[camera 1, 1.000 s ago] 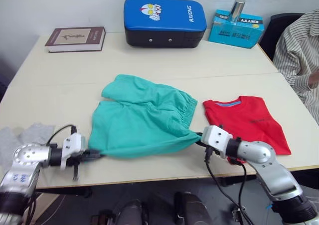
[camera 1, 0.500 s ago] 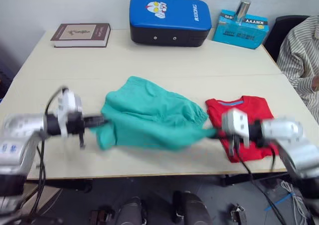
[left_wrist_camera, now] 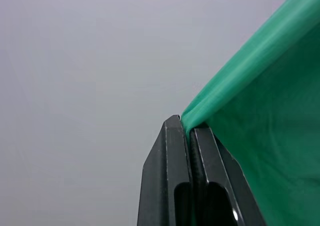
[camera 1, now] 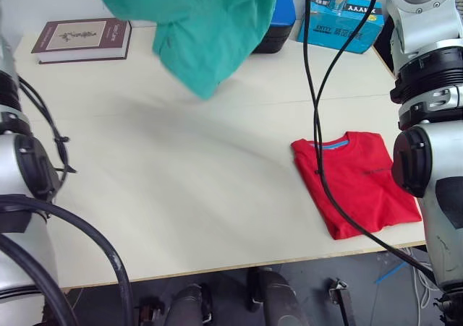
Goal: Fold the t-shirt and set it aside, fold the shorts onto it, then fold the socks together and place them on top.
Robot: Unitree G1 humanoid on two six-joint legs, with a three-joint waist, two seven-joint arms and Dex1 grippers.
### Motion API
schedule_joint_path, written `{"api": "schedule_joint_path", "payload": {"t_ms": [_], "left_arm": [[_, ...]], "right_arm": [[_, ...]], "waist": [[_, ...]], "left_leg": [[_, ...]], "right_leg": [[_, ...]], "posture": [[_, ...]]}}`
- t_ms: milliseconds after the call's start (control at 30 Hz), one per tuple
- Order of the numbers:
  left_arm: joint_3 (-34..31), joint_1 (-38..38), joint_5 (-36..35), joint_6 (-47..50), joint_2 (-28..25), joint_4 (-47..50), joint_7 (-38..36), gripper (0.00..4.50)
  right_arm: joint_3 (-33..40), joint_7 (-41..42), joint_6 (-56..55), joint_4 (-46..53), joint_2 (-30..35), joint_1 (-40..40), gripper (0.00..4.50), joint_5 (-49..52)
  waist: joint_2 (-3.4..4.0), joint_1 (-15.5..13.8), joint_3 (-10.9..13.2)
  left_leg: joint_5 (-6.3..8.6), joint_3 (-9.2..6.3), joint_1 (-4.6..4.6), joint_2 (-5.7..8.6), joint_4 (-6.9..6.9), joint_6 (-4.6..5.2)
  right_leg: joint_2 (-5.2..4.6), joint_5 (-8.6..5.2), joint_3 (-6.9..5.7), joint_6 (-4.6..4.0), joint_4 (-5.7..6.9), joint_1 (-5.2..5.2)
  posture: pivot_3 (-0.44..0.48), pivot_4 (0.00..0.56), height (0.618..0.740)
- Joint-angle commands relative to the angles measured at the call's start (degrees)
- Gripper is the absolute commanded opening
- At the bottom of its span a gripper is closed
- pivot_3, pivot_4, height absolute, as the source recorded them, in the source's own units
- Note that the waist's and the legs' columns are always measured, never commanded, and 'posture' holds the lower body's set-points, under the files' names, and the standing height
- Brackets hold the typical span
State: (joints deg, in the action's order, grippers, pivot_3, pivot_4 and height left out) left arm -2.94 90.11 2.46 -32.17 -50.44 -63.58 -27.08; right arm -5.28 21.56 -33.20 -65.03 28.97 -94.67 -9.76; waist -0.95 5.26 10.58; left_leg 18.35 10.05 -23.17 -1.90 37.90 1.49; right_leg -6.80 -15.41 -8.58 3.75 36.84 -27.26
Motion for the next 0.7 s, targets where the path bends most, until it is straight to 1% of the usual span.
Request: {"api": "schedule_joint_path", "payload": {"t_ms": [33,100,133,167,200,233,333,400,467,533,600,667,700], "left_arm": [[-3.0,-6.5,-5.9,-2.5,-4.1,3.4,-15.0,0.03],[-4.4,-14.3,-12.0,-2.5,-5.9,10.2,-27.2,0.03],[-5.5,-19.4,-15.2,2.6,-7.3,14.8,-32.1,0.03],[-6.7,-25.1,-18.6,8.8,-8.8,20.4,-35.4,0.03],[-8.1,-31.9,-21.1,14.6,-10.4,26.5,-37.3,0.03],[-9.6,-40.4,-23.9,21.5,-12.3,34.0,-39.4,0.03],[-15.8,-62.6,-29.0,35.5,-15.2,53.1,-41.0,0.03],[-20.3,-74.0,-31.8,43.3,-15.0,62.9,-40.7,0.03],[-24.3,-84.7,-36.1,52.3,-13.9,72.8,-40.7,0.03],[-26.7,-92.5,-40.6,60.0,-13.1,81.0,-40.6,0.03],[-28.2,-98.5,-44.0,66.1,-13.4,86.6,-42.0,0.03],[-29.6,-103.3,-45.2,70.1,-14.4,89.6,-44.0,0.03],[-30.0,-104.9,-45.8,71.8,-14.7,90.3,-44.6,0.03]], "right_arm": [[2.3,9.0,1.0,-1.7,-1.5,6.2,0.00,4.3],[3.4,14.3,2.3,-0.4,-2.9,11.0,0.00,6.9],[3.0,17.1,2.8,0.7,-3.2,14.2,0.00,7.3],[2.8,20.2,3.9,2.5,-3.4,17.5,0.00,8.2],[2.4,22.6,4.4,5.2,-3.3,21.5,0.00,8.8],[1.9,25.7,6.0,8.8,-3.0,26.1,0.00,9.6],[0.9,31.9,10.5,22.8,-0.8,39.0,0.00,11.7],[1.7,33.6,16.6,32.6,0.9,46.9,0.00,14.0],[2.4,34.7,22.0,42.7,3.2,55.2,0.00,15.8],[2.8,35.7,26.5,51.8,5.6,62.6,0.00,17.6],[3.4,36.5,30.9,59.0,7.5,68.5,0.00,20.1],[3.6,37.7,34.1,64.4,9.0,73.0,0.00,22.7],[3.4,39.6,35.0,67.5,10.4,75.6,0.00,24.1]], "waist": [[0.01,0.3,0.0],[0.07,0.5,0.1],[0.08,0.6,0.1],[0.10,0.8,0.1],[0.11,0.9,0.1],[0.14,1.2,0.2],[0.21,1.0,0.2],[0.21,0.3,0.2],[0.20,-0.9,0.2],[0.21,-2.3,0.2],[0.22,-3.3,0.2],[0.21,-3.8,0.2],[0.21,-3.9,0.2]], "left_leg": [[0.00,-0.03,0.05,-0.01,0.01,0.00],[-0.01,-0.07,0.03,-0.04,0.08,-0.03],[-0.04,-0.10,-0.04,-0.07,0.10,-0.08],[-0.07,-0.11,-0.04,-0.10,0.21,-0.11],[-0.12,-0.18,-0.07,-0.11,0.41,-0.07],[-0.22,-0.36,-0.10,-0.15,0.51,0.00],[-0.25,-0.55,0.08,-0.33,1.00,0.08],[-0.25,-0.62,0.03,-0.37,1.30,0.09],[-0.26,-0.64,0.08,-0.37,1.32,0.09],[-0.25,-0.77,0.19,-0.33,1.33,0.09],[-0.25,-0.89,0.37,-0.32,1.34,0.08],[-0.14,-0.90,0.88,-0.31,1.30,0.04],[-0.12,-0.91,0.94,-0.30,1.30,0.04]], "right_leg": [[-0.02,-0.04,-0.14,0.07,-0.02,0.10],[-0.06,-0.15,-0.25,0.24,-0.17,0.27],[-0.06,-0.16,-0.28,0.25,-0.37,0.41],[-0.05,-0.16,-0.29,0.25,-0.53,0.56],[-0.05,-0.16,-0.27,0.24,-0.62,0.70],[-0.08,-0.16,-0.12,0.24,-0.72,0.78],[-0.20,-0.15,0.31,0.25,-0.34,0.97],[-0.24,-0.16,0.93,0.25,-0.04,0.96],[-0.33,-0.16,1.01,0.24,0.05,0.96],[-0.58,-0.19,1.06,0.19,0.02,1.13],[-0.59,-0.19,0.98,0.18,-0.06,1.39],[-0.61,-0.23,0.96,0.13,-0.46,1.90],[-0.62,-0.23,0.95,0.12,-0.49,1.96]], "posture": [[0.000,0.150,0.740],[0.000,0.150,0.740],[0.000,0.150,0.740],[0.000,0.150,0.740],[0.000,0.150,0.740],[0.000,0.150,0.740],[0.000,0.150,0.740],[0.000,0.150,0.740],[0.000,0.150,0.740],[0.000,0.150,0.740],[0.000,0.150,0.740],[0.000,0.150,0.740],[0.000,0.150,0.740]]}}
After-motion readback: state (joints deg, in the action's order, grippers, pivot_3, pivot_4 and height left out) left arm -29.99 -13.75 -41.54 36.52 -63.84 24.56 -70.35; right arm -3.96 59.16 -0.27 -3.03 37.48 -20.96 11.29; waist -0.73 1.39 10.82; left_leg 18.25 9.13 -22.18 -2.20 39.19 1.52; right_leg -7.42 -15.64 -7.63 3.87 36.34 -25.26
